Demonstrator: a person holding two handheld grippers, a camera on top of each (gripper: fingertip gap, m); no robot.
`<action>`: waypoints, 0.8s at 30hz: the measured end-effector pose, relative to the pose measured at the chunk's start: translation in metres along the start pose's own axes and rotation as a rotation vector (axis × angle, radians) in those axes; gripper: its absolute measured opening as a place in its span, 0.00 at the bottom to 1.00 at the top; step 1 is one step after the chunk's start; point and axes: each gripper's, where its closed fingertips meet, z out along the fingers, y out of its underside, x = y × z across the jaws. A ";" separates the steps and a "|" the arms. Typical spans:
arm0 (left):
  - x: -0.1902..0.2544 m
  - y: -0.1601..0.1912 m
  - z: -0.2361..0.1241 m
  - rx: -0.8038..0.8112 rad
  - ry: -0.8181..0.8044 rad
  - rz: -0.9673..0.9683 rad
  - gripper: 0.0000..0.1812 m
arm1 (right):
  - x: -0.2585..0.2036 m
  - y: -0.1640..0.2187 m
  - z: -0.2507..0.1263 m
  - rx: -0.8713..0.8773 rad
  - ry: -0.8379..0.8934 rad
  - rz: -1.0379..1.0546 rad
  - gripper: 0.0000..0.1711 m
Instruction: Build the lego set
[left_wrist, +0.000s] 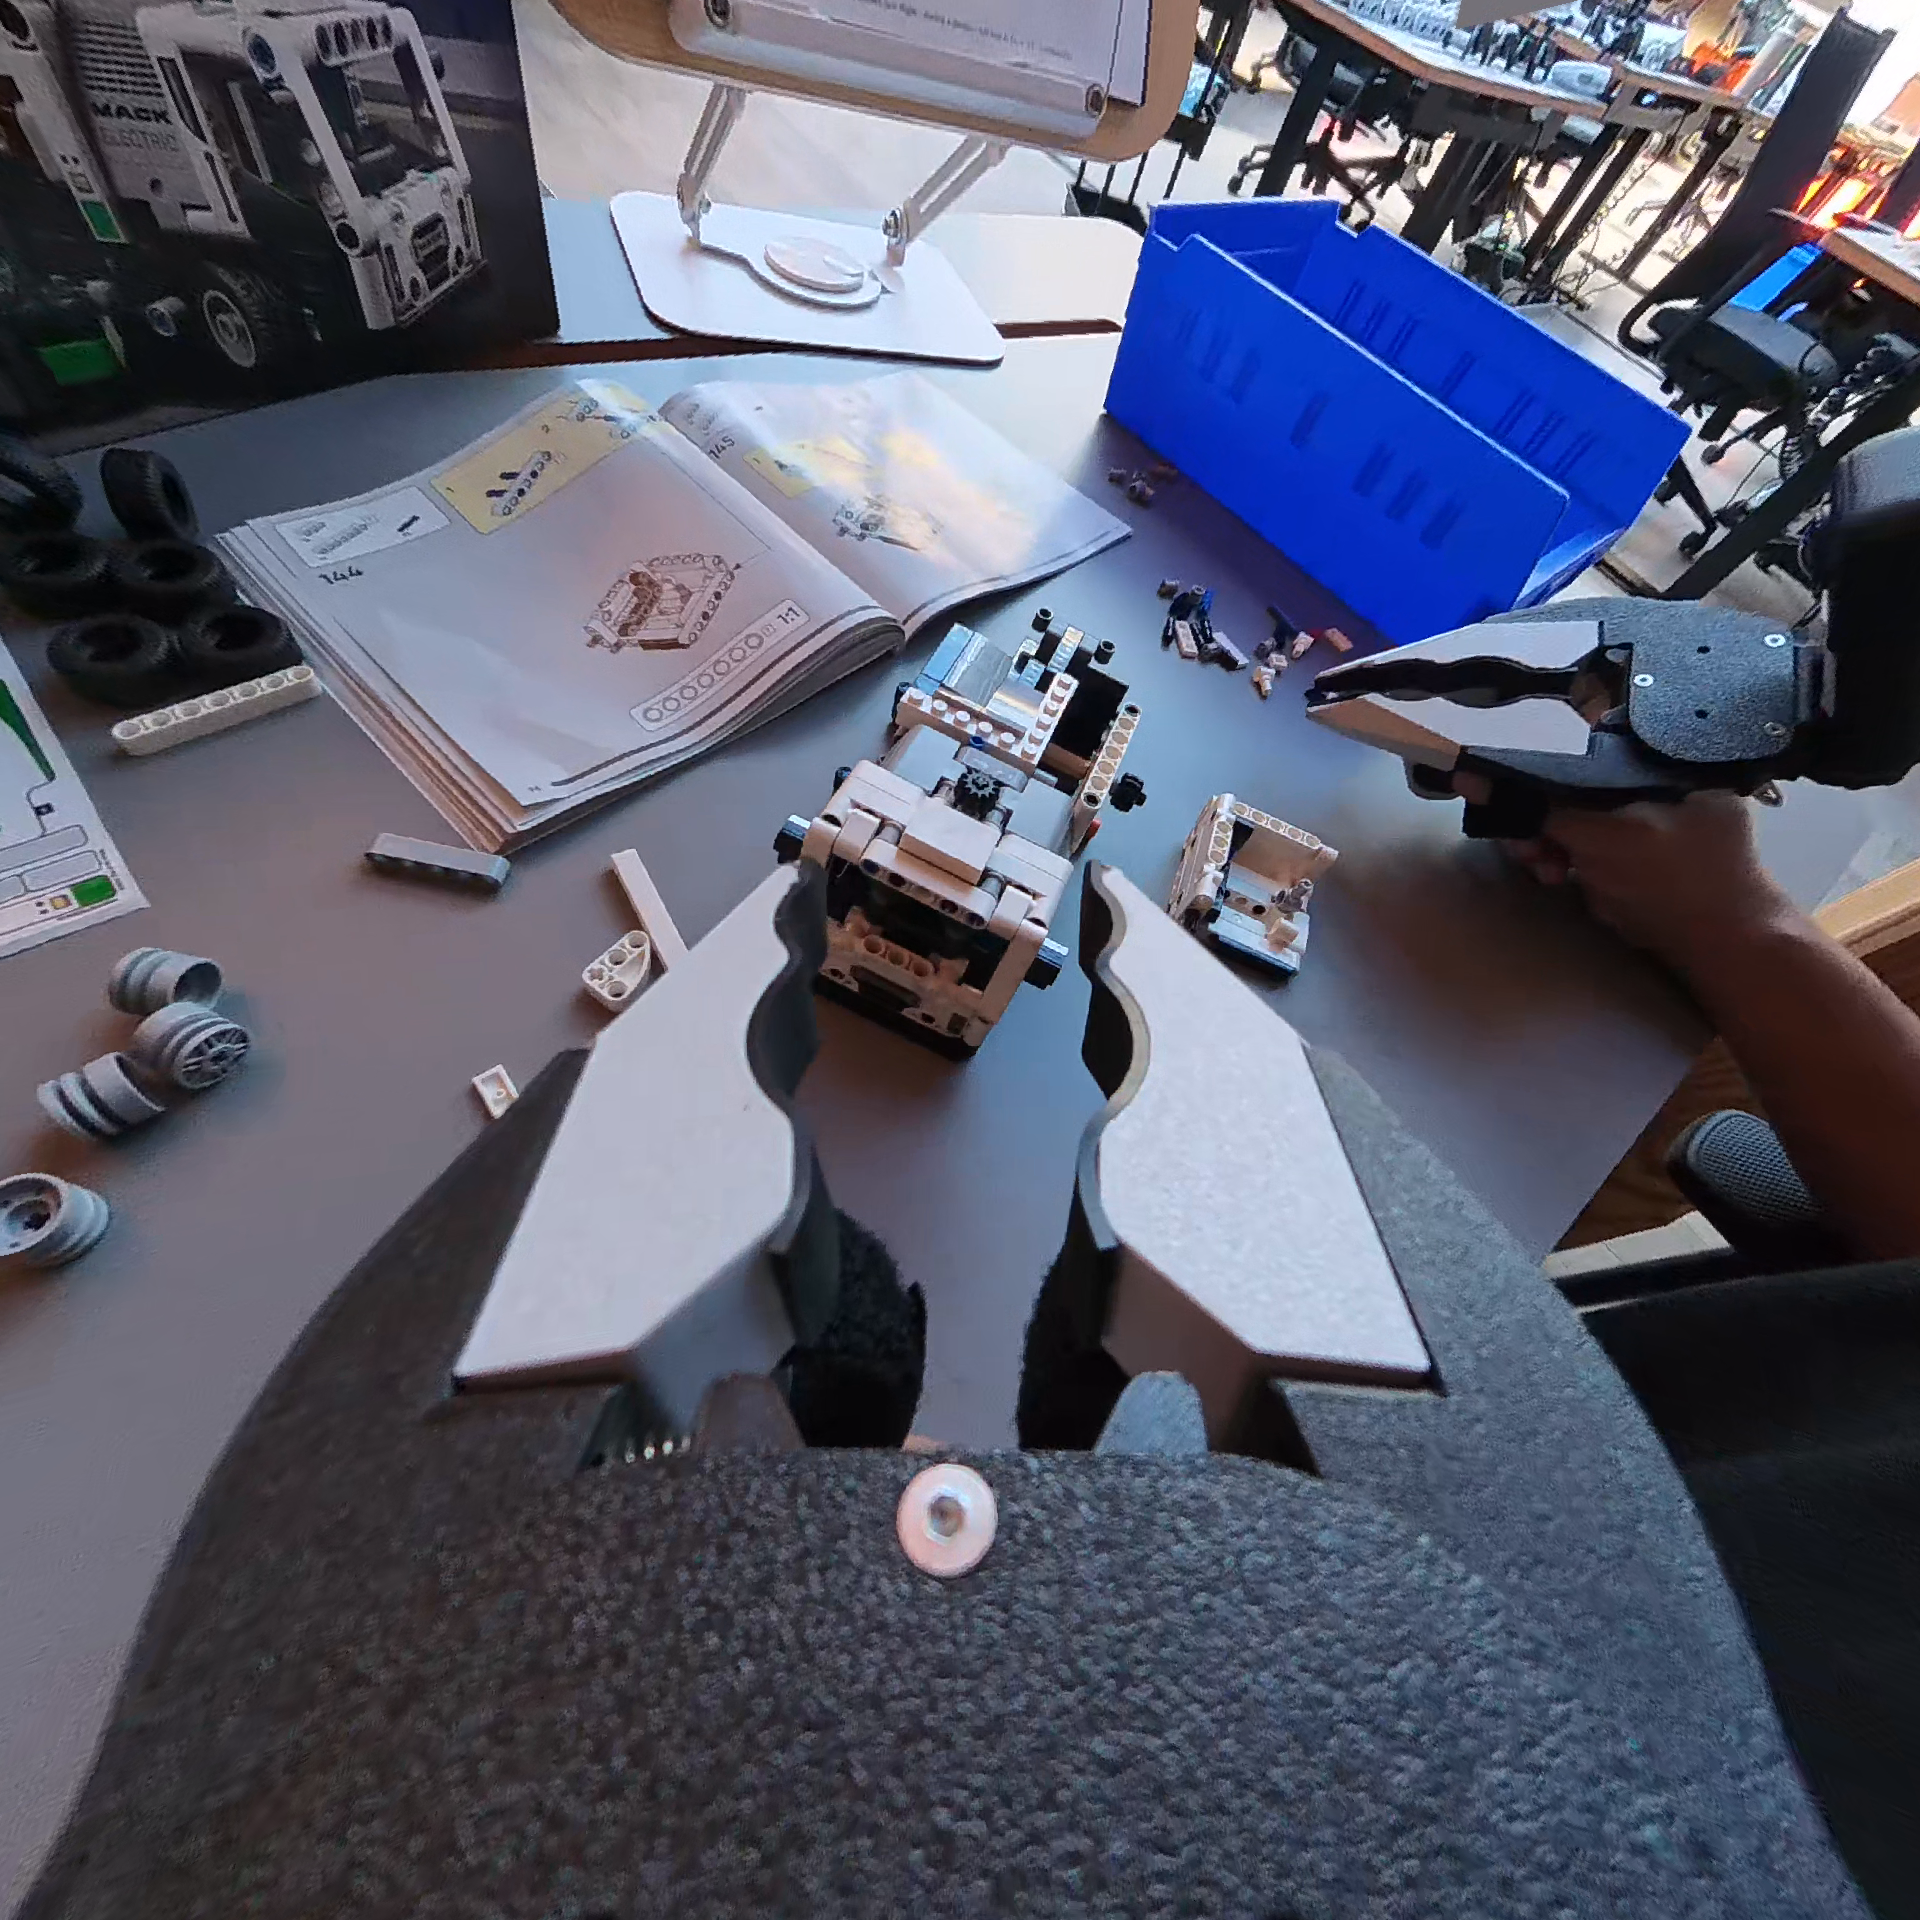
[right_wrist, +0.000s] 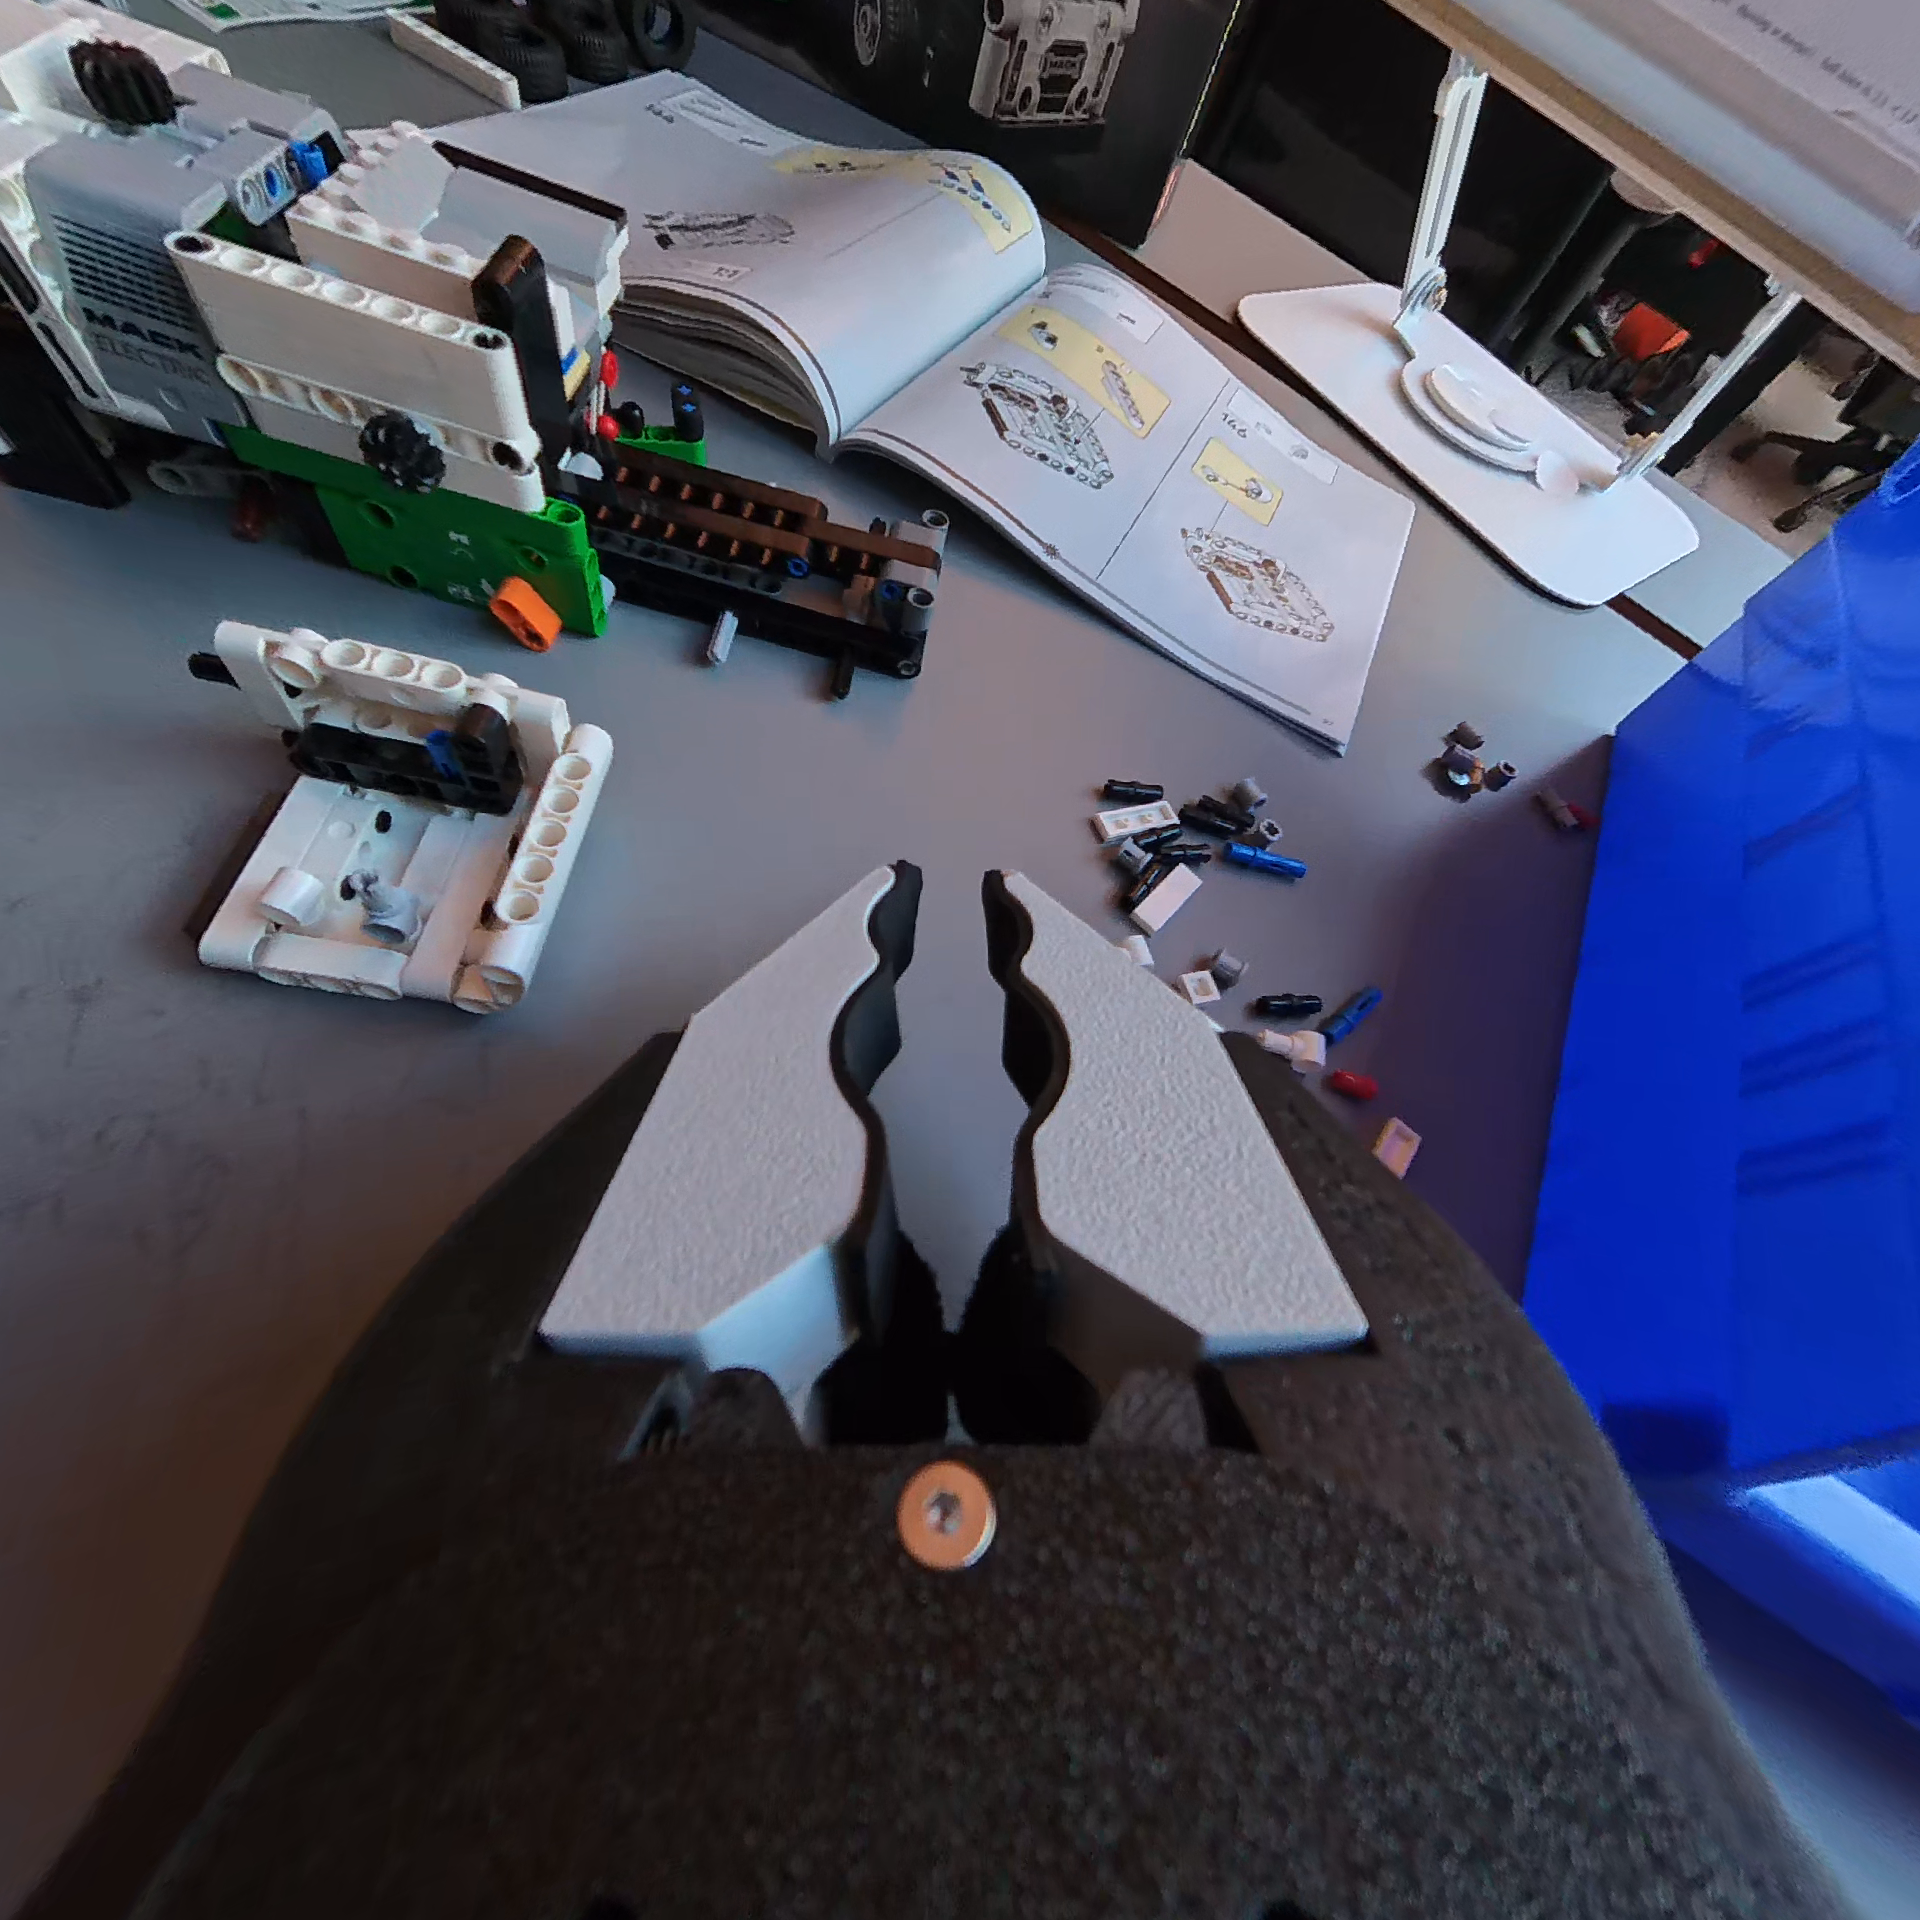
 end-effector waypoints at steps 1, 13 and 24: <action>0.000 0.000 0.000 0.007 0.002 -0.002 0.26 | 0.000 0.001 0.000 -0.005 0.001 -0.003 0.07; -0.005 0.006 0.010 0.050 0.026 0.036 0.27 | 0.001 0.002 0.001 -0.012 0.005 0.009 0.07; -0.106 0.075 -0.059 -0.197 -0.355 0.049 0.28 | 0.000 0.004 0.003 -0.033 0.011 -0.016 0.07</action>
